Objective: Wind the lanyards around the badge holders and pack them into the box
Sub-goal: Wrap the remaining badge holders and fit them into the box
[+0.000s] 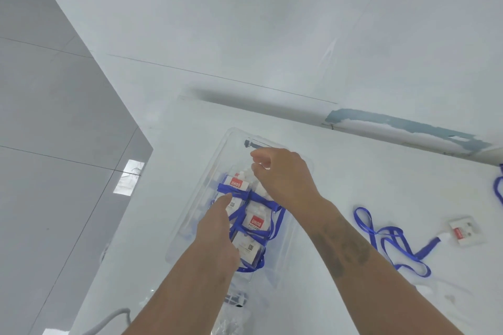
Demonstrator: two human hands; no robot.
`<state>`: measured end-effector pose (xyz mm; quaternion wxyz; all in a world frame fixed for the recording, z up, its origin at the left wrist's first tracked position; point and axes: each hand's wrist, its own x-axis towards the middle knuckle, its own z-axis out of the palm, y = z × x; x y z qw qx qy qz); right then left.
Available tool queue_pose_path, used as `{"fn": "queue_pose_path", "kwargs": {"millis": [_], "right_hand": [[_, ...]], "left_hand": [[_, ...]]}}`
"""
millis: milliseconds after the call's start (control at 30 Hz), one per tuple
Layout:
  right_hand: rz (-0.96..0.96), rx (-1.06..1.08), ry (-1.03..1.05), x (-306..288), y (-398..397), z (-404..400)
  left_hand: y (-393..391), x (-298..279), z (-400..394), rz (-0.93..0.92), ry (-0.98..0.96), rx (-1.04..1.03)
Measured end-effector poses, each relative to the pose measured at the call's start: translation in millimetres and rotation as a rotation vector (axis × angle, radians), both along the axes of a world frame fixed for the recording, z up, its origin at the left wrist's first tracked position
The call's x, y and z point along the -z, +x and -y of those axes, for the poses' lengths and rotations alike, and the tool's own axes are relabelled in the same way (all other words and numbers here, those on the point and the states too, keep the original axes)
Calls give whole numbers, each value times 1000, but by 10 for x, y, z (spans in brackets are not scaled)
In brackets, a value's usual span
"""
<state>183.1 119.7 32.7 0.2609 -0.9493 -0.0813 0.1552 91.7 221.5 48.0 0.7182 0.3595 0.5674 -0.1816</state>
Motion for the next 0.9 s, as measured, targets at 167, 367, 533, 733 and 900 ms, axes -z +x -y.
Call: {"fn": "queue_pose_path", "kwargs": {"millis": [167,367,533,733,900], "right_hand": [[35,112,106,-212,-203,148],[108,281,247,-422,-478,421],[149,348,336,-555,-628,737],[166,332,451,-626,-724,1300],[142,261,473,-632,-735,1970]], "left_hand": [[-86,-150,-93,99,103,40],[-106,-323,-80,304,170,95],[-111,-399,156,419,218,104],[-137,-498,680,555,314,124],[-181,-520,1280,592,405,124]]}}
